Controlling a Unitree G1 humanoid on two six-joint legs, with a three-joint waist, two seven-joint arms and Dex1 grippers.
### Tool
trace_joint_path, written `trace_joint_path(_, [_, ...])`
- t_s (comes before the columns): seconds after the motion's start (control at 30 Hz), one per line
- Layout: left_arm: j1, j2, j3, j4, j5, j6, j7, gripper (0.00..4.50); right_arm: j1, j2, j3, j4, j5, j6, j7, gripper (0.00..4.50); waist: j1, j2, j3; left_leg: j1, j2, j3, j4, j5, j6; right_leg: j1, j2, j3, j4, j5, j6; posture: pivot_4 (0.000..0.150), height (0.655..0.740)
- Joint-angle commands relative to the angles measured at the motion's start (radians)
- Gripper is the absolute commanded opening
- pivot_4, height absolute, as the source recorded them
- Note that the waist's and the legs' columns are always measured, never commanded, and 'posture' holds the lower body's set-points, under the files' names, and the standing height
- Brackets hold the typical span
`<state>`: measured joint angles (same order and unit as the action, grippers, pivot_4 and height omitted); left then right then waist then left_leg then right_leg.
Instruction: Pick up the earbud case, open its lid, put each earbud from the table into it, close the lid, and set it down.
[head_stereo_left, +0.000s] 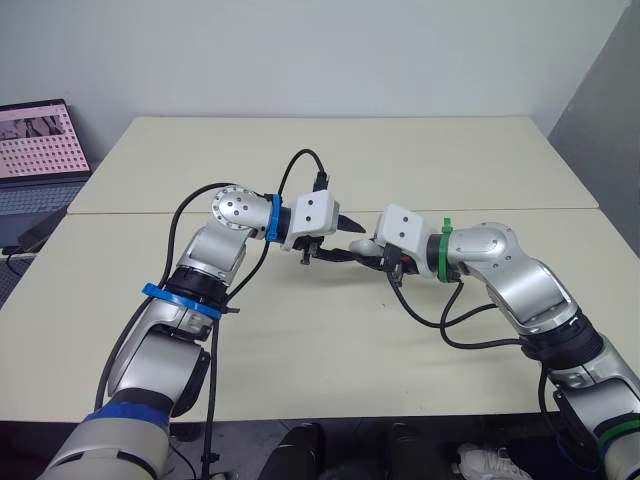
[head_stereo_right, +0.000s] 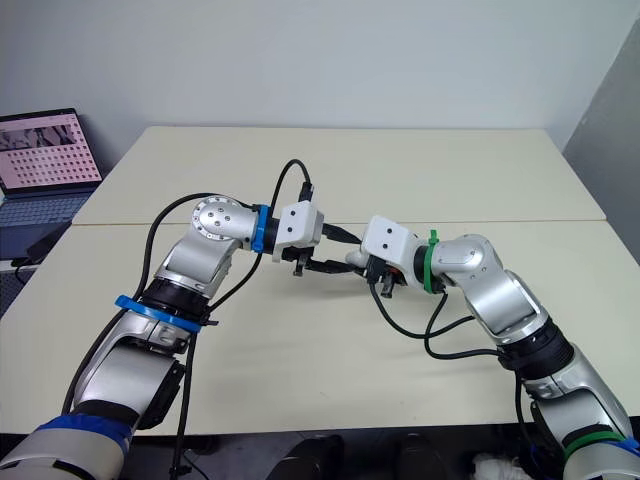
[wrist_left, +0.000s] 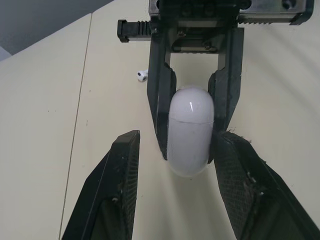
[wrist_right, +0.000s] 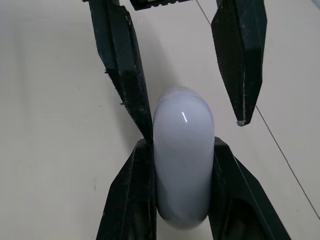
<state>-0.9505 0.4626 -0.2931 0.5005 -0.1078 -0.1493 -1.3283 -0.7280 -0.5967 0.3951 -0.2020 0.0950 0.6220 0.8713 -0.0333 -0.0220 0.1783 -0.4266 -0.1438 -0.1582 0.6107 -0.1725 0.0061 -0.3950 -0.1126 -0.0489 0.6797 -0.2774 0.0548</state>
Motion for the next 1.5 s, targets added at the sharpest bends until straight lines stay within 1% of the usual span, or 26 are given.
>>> trace_joint_path(0.03, [-0.025,0.001,0.000,-0.001,0.016,-0.031,-0.024,1.89,-0.025,0.005,-0.016,-0.048,-0.011,-0.017,0.007,0.83,0.000,0.000,0.000,0.000,0.000,0.000,0.000,0.000,0.000,0.000,0.000,0.000,0.000,0.000,0.000,0.150,0.7400])
trace_joint_path(0.17, [-0.025,0.001,0.005,0.008,0.019,-0.044,-0.050,0.77,-0.028,0.010,-0.022,-0.043,-0.016,-0.011,0.006,0.83,0.000,0.000,0.000,0.000,0.000,0.000,0.000,0.000,0.000,0.000,0.000,0.000,0.000,0.000,0.000,0.150,0.7400])
trace_joint_path(0.5, [-0.040,-0.021,0.018,0.010,0.027,-0.044,-0.037,0.74,-0.022,0.026,-0.031,-0.015,-0.032,-0.025,0.011,0.83,0.000,0.000,0.000,0.000,0.000,0.000,0.000,0.001,-0.001,0.000,0.000,0.000,0.000,0.000,0.000,0.150,0.7400])
trace_joint_path(0.57, [-0.037,-0.018,0.023,0.015,0.027,-0.045,-0.033,0.74,-0.022,0.026,-0.047,-0.009,-0.023,-0.024,0.011,1.59,0.000,0.000,0.000,0.000,0.000,0.000,0.000,0.001,-0.001,0.000,0.000,0.000,0.000,0.000,0.000,0.150,0.7400])
trace_joint_path(0.67, [-0.025,-0.012,0.031,0.018,0.023,-0.032,-0.026,0.74,-0.018,0.018,-0.080,-0.005,-0.014,-0.027,0.013,2.51,0.000,0.000,0.000,0.000,0.000,0.000,0.001,0.001,-0.001,0.000,0.000,0.000,0.000,0.000,0.000,0.150,0.7400])
trace_joint_path(0.83, [0.002,-0.005,0.065,0.024,0.006,0.022,0.020,0.74,0.020,-0.020,-0.161,-0.054,0.038,0.011,0.031,4.37,0.000,0.000,0.000,0.000,0.000,0.000,0.001,0.000,-0.001,0.000,0.000,0.000,0.000,0.000,0.000,0.150,0.7400])
trace_joint_path(0.87, [0.020,-0.011,0.087,0.012,-0.016,0.066,0.039,0.74,0.034,-0.004,-0.209,-0.074,0.075,0.026,0.014,4.44,0.000,0.000,0.000,0.000,0.000,0.000,0.001,0.000,-0.001,0.000,0.000,0.000,0.000,0.000,0.000,0.150,0.7400])
trace_joint_path(0.97, [0.083,-0.038,0.158,-0.059,-0.114,0.236,0.093,0.74,0.084,0.069,-0.334,-0.140,0.201,0.062,-0.030,4.44,-0.004,0.000,0.000,0.000,0.000,0.000,0.001,0.000,0.000,0.000,0.000,0.000,0.001,0.000,0.000,0.150,0.7400])
trace_joint_path(1.03, [0.124,-0.060,0.202,-0.129,-0.187,0.359,0.128,0.74,0.121,0.105,-0.384,-0.171,0.239,0.049,-0.061,4.44,-0.004,0.000,0.000,0.000,0.000,-0.001,0.002,0.000,-0.001,0.001,0.000,0.000,0.001,0.000,0.000,0.150,0.7400])
trace_joint_path(1.13, [0.181,-0.087,0.246,-0.240,-0.273,0.489,0.174,0.74,0.154,0.160,-0.439,-0.193,0.258,0.054,-0.153,4.44,-0.001,0.000,0.000,0.000,0.000,-0.001,0.004,0.001,-0.002,0.001,0.000,0.000,0.001,0.000,0.000,0.150,0.7400])
trace_joint_path(1.3, [0.245,-0.106,0.258,-0.359,-0.324,0.563,0.230,0.74,0.189,0.163,-0.413,-0.189,0.233,0.014,-0.195,4.44,0.001,0.000,0.000,0.000,0.000,-0.001,0.004,0.001,-0.002,0.002,-0.001,0.000,0.001,0.000,0.000,0.150,0.7400])
trace_joint_path(1.5, [0.251,-0.117,0.235,-0.403,-0.335,0.581,0.235,0.74,0.181,0.152,-0.396,-0.161,0.244,0.019,-0.202,4.44,0.002,0.000,0.000,0.000,0.000,-0.001,0.004,0.001,-0.002,0.002,-0.001,0.000,0.001,0.000,0.000,0.150,0.7400])
